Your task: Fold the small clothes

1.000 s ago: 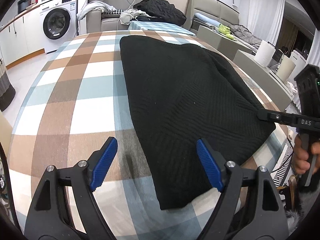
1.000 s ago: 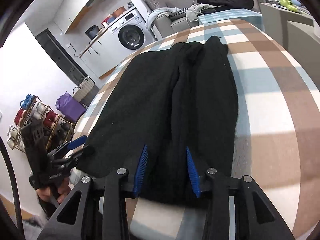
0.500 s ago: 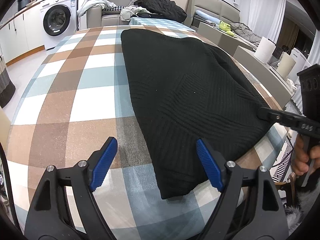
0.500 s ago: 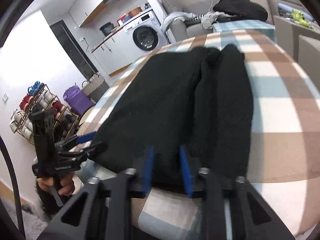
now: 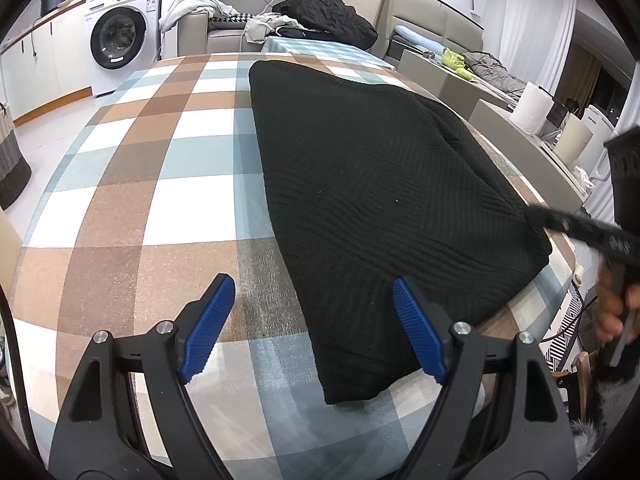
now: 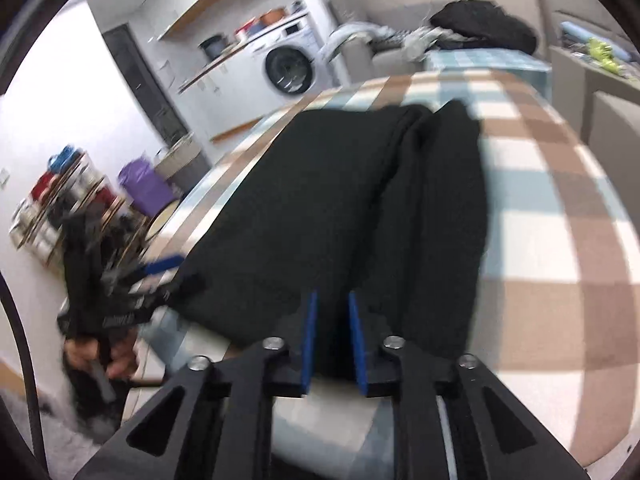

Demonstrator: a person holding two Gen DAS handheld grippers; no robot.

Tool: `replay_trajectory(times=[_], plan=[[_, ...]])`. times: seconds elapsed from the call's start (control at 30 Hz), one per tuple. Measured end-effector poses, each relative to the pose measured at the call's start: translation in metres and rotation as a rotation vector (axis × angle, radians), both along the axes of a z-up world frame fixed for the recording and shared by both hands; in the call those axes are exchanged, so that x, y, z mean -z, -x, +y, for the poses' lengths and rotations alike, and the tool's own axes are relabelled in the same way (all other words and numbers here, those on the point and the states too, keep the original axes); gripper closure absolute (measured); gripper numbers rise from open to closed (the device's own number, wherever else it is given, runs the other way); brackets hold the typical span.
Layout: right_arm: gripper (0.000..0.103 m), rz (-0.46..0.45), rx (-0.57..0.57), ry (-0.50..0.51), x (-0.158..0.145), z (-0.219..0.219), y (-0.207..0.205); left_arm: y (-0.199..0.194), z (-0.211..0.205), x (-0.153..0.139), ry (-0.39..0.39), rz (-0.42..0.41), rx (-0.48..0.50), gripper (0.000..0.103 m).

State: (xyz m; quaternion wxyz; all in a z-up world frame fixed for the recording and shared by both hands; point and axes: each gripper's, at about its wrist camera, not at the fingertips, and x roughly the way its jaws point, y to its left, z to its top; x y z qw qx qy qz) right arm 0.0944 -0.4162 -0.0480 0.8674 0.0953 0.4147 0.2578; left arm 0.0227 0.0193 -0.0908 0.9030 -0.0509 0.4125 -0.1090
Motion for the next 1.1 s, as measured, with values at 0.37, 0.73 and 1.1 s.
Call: replay_trajectory(times=[0.37, 0.73, 1.1], plan=[[0.098, 0.028, 0.054, -0.047, 0.009, 0.0, -0.043, -0.001, 0.001, 0.001, -0.001, 0.002, -0.006, 0.024], [0.061, 0.041, 0.085, 0.002, 0.0, -0.006, -0.067, -0.002, 0.002, 0.003, 0.003, 0.006, -0.003, 0.024], [0.06, 0.185, 0.1, -0.047, 0.022, 0.015, -0.187, -0.005, 0.004, 0.003, 0.008, 0.006, -0.009, 0.024]])
